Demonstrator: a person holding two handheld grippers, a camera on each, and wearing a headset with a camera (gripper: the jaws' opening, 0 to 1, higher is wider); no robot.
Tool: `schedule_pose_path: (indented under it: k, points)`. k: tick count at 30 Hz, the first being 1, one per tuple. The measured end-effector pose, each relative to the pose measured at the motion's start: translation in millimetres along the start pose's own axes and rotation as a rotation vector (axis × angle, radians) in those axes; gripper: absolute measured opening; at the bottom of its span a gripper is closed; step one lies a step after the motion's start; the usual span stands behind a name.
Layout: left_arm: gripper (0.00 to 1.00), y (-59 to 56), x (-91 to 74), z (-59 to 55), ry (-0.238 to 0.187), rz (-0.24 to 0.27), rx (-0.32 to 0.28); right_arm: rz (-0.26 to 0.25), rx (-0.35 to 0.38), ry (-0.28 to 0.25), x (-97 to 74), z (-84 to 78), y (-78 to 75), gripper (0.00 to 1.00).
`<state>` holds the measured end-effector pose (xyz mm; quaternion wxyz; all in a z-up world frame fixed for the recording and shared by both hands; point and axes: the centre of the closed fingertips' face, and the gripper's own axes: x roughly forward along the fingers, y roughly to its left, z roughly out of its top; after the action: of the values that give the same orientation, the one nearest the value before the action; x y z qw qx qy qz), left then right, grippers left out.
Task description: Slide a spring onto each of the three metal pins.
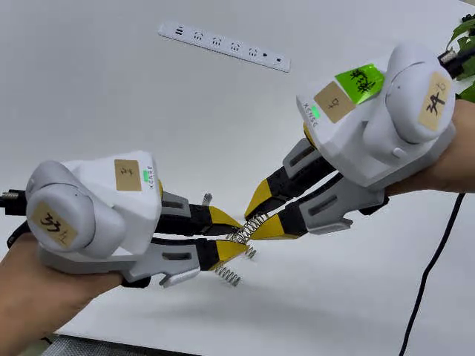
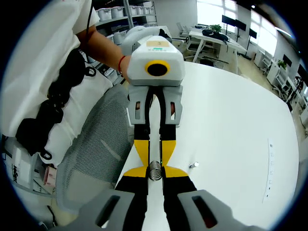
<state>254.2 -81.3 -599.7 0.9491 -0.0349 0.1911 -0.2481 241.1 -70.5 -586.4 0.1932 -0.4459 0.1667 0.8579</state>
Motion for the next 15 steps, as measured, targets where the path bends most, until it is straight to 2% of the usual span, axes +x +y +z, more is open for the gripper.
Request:
schedule_pose_path:
  k: [8,12,15]
  points:
    - [0.12,0.7,0.6,-1.8,0.002,0.002,-0.014,0.000,-0.003,0.009,1.8,0.0,0.5,0.12]
    - [0.19,4.4,0.3,-4.7,0.016,0.018,-0.015,0.002,-0.003,0.007,2.7,1.4,0.7,0.12]
    - [0.19,5.2,-2.6,-6.4,0.021,0.021,-0.022,-0.003,-0.006,0.009,2.2,1.4,-1.8,0.12]
